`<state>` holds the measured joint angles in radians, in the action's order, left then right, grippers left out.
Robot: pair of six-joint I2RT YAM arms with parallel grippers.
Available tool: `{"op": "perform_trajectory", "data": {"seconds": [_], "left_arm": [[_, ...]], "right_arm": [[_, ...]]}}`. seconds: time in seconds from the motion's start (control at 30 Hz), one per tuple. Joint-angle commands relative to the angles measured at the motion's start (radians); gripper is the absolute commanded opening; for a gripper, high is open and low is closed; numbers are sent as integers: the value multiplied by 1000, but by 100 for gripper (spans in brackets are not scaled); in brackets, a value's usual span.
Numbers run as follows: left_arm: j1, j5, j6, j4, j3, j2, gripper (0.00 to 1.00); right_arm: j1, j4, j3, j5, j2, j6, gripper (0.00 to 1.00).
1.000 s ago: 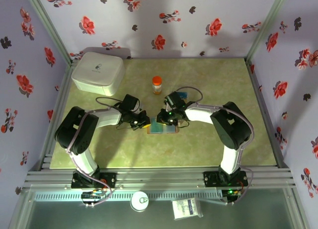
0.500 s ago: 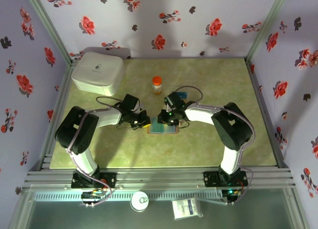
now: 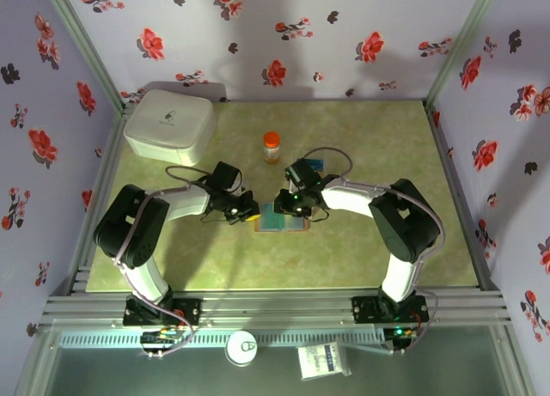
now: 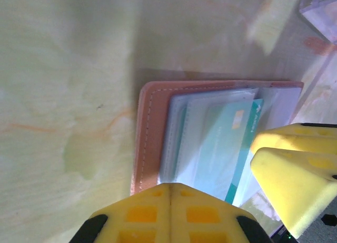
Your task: Take the credit cards out of the card holder
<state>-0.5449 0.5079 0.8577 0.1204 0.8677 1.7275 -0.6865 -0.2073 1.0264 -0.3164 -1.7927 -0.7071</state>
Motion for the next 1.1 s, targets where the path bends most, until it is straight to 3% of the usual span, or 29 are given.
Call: {"op": "perform_trajectory", "data": {"seconds": [0.0, 0.5, 1.07], "left_arm": [[-7, -5, -20, 46, 43, -43, 0], [-58, -5, -37, 51, 85, 52, 0], [-59, -35, -64, 96, 84, 93, 0]], "right_arm": [[-4, 0, -21, 17, 51, -4, 27], [-4, 65, -78, -40, 52, -74, 27], [-4, 90, -88, -61, 32, -84, 26]]}}
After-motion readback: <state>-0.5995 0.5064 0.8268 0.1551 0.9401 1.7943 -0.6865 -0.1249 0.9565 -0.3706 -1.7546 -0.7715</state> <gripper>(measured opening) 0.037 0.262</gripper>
